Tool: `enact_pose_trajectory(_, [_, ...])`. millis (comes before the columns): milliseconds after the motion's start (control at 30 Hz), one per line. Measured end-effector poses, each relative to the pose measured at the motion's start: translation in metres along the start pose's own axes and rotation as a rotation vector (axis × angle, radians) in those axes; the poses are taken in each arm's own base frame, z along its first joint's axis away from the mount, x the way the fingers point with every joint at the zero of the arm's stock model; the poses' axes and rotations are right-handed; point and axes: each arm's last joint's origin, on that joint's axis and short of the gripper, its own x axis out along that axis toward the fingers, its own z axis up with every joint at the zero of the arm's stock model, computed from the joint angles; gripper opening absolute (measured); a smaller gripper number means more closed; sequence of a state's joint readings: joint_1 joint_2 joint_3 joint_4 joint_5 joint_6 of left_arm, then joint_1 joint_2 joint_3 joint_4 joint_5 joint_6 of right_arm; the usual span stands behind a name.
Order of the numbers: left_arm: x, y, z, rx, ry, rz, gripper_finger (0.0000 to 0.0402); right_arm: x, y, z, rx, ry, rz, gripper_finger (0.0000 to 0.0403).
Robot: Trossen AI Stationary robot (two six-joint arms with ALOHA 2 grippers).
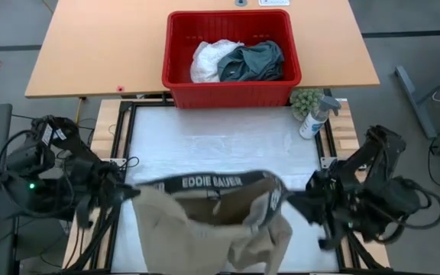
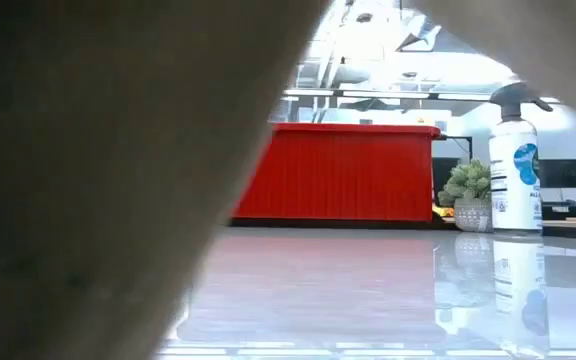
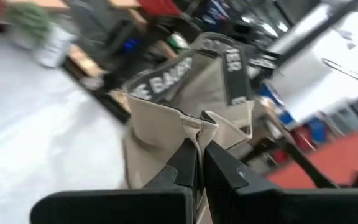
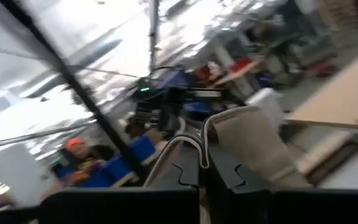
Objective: Fold Laundry from Bin
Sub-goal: Fold the brown short pants in the red bin
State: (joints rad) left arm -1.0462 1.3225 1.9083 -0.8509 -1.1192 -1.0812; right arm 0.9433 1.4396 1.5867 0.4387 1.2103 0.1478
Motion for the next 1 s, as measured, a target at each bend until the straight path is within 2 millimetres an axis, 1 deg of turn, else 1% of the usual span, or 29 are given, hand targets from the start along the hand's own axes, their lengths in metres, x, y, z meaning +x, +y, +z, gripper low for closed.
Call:
enact_pose_trajectory(67, [-0.005, 0.013, 0.007, -0.006, -0.003, 0.049, 0.0, 0.004, -0.015, 0.008, 0.045, 0.018, -0.031, 0.0027])
enact_pose_trajectory(133, [-0.01, 0.027, 0.01, -0.03, 0.001, 0.105, 0.0, 0.01, -0.033, 0.009, 0.093, 0.058, -0.047, 0.0027])
enact_pose_trajectory(367, [-0.02, 0.076, 0.007, -0.059, 0.015, 0.287, 0.0, 0.027, -0.101, -0.01, 0.194, 0.205, -0.201, 0.0027])
enact_pose_trajectory(467, [-0.021, 0.097, -0.002, -0.064, 0.018, 0.319, 0.0, 0.032, -0.128, -0.022, 0.231, 0.249, -0.252, 0.0027])
enact_pose_trajectory(567, [-0.022, 0.123, -0.011, -0.068, 0.012, 0.349, 0.0, 0.038, -0.153, -0.038, 0.206, 0.296, -0.297, 0.0027])
enact_pose_trajectory(800, [-0.024, 0.194, -0.03, -0.089, -0.057, 0.448, 0.0, 0.052, -0.205, -0.057, 0.151, 0.352, -0.411, 0.0027])
enact_pose_trajectory(900, [-0.026, 0.224, -0.038, -0.095, -0.098, 0.494, 0.0, 0.059, -0.228, -0.061, 0.103, 0.352, -0.474, 0.0027])
enact_pose_trajectory(1000, [-0.029, 0.25, -0.041, -0.113, -0.131, 0.526, 0.0, 0.065, -0.251, -0.061, 0.059, 0.364, -0.535, 0.0027])
